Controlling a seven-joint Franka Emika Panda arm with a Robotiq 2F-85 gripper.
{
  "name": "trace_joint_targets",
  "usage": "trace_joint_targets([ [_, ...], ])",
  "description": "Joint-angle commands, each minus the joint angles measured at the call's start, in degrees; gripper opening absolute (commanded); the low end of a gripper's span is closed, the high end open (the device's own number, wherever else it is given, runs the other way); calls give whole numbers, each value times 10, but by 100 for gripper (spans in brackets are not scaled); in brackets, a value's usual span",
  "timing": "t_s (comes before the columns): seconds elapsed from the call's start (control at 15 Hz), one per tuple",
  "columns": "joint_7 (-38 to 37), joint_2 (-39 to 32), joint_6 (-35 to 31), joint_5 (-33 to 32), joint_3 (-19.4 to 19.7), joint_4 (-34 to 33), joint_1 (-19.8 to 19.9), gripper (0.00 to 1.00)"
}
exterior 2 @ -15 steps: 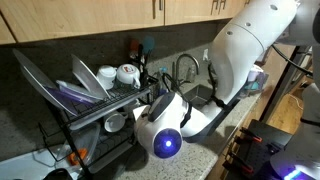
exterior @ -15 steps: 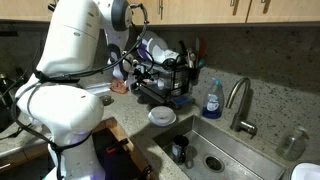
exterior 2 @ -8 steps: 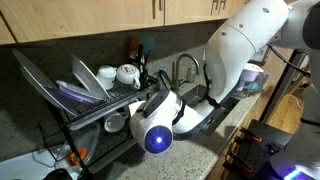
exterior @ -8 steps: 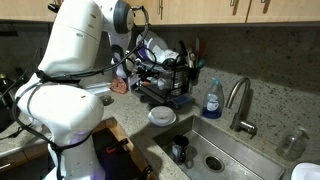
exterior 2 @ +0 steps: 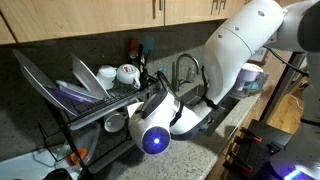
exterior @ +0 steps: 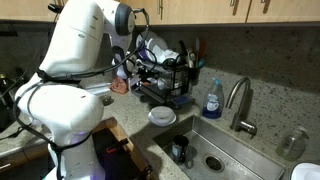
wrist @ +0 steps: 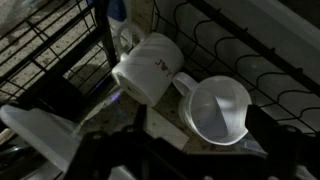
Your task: Put the white cup upright on the bottom rack, then remove the lid from the bottom rack
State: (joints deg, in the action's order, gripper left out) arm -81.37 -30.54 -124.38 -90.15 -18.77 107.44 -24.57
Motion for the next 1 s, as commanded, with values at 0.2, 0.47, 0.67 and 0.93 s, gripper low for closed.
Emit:
trace_joint_targets([
  [0.2,5,-19,-1,-43,8,-22,-8,100],
  [0.47,1,-44,-1,-100,14,-41,-5,100],
  [0.67,-23,-66,1,-139,20,-57,1,100],
  [0.93,-77,-99,10,-178,28,-88,8,100],
])
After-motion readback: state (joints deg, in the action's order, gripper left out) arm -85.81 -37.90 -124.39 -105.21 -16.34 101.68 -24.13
